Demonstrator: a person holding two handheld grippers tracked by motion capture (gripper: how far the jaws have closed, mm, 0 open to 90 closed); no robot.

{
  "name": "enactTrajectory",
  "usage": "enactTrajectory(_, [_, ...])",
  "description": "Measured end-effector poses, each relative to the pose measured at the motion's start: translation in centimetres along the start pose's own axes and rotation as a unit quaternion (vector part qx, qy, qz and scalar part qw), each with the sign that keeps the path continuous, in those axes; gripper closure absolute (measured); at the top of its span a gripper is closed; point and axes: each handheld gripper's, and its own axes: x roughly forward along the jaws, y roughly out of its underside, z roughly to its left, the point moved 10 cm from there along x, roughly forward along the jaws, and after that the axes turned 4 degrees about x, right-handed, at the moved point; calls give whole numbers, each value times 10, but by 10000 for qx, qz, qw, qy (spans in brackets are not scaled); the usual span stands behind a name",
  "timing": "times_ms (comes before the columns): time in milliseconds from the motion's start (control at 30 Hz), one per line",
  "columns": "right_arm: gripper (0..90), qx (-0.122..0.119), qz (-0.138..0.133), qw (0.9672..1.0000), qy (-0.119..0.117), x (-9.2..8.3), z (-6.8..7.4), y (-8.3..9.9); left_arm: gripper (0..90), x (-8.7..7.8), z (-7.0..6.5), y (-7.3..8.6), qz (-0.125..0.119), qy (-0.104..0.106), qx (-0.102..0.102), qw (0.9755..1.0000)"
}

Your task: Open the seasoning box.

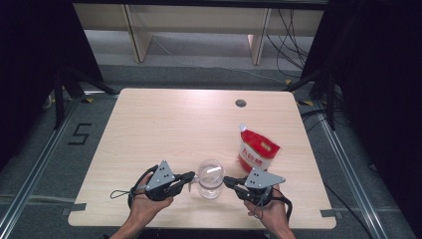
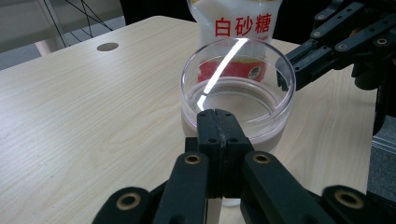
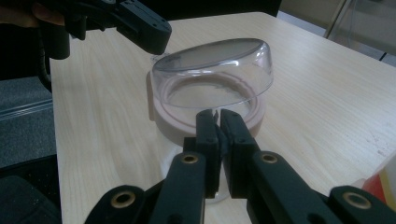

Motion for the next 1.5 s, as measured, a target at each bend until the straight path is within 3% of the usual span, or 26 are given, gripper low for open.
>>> enactTrajectory(133, [867, -88, -26, 10000, -14, 1, 0, -3, 872, 0, 0, 0, -5, 19, -58, 10000])
enactTrajectory(200, [867, -109, -77, 9999, -74, 2, 1, -4, 801, -1, 1, 0, 7, 11, -14, 10000])
enactTrajectory(300, [867, -56, -26, 9999, -104, 3, 4, -4, 669, -3, -2, -3, -101, 146, -311, 9994])
enactTrajectory(333, [867, -59, -39, 9999, -97, 4, 4, -5, 620, -5, -1, -3, -93, 126, -239, 9996])
enactTrajectory(400, [867, -75, -80, 9999, -87, 4, 6, -7, 500, -8, -1, -3, -113, 88, -437, 9989])
enactTrajectory(467, [867, -80, -58, 9999, -105, 4, 6, -7, 476, -11, 0, -1, -56, 86, -474, 9988])
enactTrajectory(533, [866, -100, -117, 9999, -62, 4, 6, -10, 425, -14, 1, 4, 48, 133, -285, 9995])
enactTrajectory(567, [866, -30, -147, 9999, -43, 5, 6, -11, 403, -16, 1, 8, 122, 74, -358, 9993])
enactTrajectory(600, [867, -163, -178, 9997, -37, 5, 5, -12, 381, -16, 1, 11, 132, 105, -430, 9989])
enactTrajectory(633, [866, -98, -115, 9999, -79, 4, 7, -11, 360, -17, 2, 14, 194, 121, -338, 9992])
enactTrajectory(667, [864, -94, -112, 9998, -100, 4, 7, -12, 346, -17, 1, 19, 225, 124, -432, 9987])
enactTrajectory(733, [864, -112, -124, 9998, -91, 5, 7, -13, 341, -19, 2, 23, 325, 96, -403, 9986])
enactTrajectory(767, [864, -122, -138, 9998, -102, 5, 7, -14, 333, -19, 2, 25, 334, 48, -524, 9981])
enactTrajectory(833, [862, -92, -139, 9998, -131, 5, 8, -14, 316, -21, 3, 27, 336, 40, -546, 9979])
enactTrajectory(867, [862, -77, -205, 9997, -61, 6, 8, -16, 310, -22, 6, 28, 339, 52, -420, 9985])
enactTrajectory(1000, [859, -113, -165, 9998, -95, 7, 9, -18, 301, -24, 6, 30, 311, -3, -604, 9977])
enactTrajectory(1267, [859, -123, -234, 9996, -138, 10, 12, -23, 264, -29, 7, 39, 458, -41, -411, 9981])
enactTrajectory(1333, [859, -139, -232, 9995, -133, 11, 13, -24, 252, -30, 7, 41, 455, -82, -546, 9974])
enactTrajectory(1400, [858, -96, -235, 9996, -112, 11, 13, -25, 243, -32, 9, 43, 497, -93, -435, 9978])
enactTrajectory(1467, [857, -133, -270, 9994, -143, 12, 14, -26, 232, -33, 8, 45, 511, -138, -600, 9968])
enactTrajectory(1500, [857, -94, -286, 9995, -133, 12, 15, -27, 228, -33, 9, 46, 534, -127, -530, 9971])
